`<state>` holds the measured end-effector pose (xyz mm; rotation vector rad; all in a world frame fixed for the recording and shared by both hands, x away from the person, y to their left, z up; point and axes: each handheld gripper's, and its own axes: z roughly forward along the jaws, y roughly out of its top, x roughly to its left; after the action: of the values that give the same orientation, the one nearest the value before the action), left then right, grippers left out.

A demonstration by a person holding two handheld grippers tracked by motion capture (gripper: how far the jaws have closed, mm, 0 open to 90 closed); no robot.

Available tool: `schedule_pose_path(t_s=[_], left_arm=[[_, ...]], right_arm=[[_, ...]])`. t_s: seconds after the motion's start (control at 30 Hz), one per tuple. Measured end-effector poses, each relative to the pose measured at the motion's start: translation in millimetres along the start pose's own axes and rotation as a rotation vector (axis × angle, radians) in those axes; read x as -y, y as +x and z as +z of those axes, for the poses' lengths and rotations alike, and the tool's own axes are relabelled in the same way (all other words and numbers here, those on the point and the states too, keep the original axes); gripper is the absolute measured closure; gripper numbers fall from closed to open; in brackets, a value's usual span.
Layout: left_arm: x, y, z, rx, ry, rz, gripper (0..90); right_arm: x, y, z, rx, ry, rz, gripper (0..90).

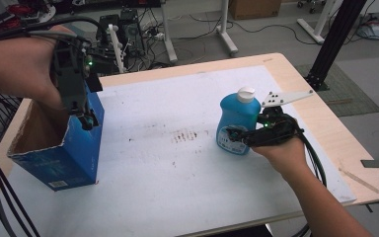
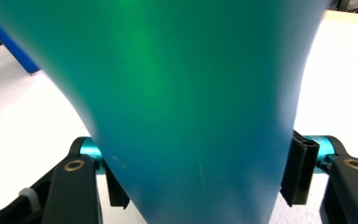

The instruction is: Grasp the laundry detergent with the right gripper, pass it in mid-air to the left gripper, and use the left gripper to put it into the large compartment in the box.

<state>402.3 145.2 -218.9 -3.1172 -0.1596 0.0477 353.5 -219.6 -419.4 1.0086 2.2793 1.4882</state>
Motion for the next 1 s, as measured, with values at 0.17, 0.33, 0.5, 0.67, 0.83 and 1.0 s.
schedule_pose_path(t_s=[0.17, 0.33, 0.5, 0.67, 0.83, 1.0], left_arm=[[0.1, 0.4, 0.7, -0.003, 0.001, -0.001, 1.7], [-0.7, 0.2, 2.0, -0.002, 0.004, 0.000, 1.7], [-2.1, -0.1, 1.4, -0.001, 0.005, 0.002, 1.7], [-3.7, -0.9, 1.4, -0.001, 0.007, 0.001, 1.7], [-4.8, -1.3, 1.3, -0.002, 0.004, 0.002, 1.7], [-6.5, -0.7, 1.6, -0.003, 0.009, 0.008, 1.7]], right_arm=[[0.1, 0.4, 0.8, 0.002, 0.001, -0.011, 35.9], [0.3, 0.5, 0.8, 0.004, 0.002, -0.016, 37.8], [0.3, 1.9, 1.3, 0.008, -0.002, -0.024, 39.6], [0.2, 3.6, 0.9, 0.017, -0.004, -0.046, 41.8], [-1.1, 8.0, 1.1, 0.053, -0.007, -0.090, 45.5], [-1.0, 10.0, 0.6, 0.058, -0.009, -0.110, 46.8]])
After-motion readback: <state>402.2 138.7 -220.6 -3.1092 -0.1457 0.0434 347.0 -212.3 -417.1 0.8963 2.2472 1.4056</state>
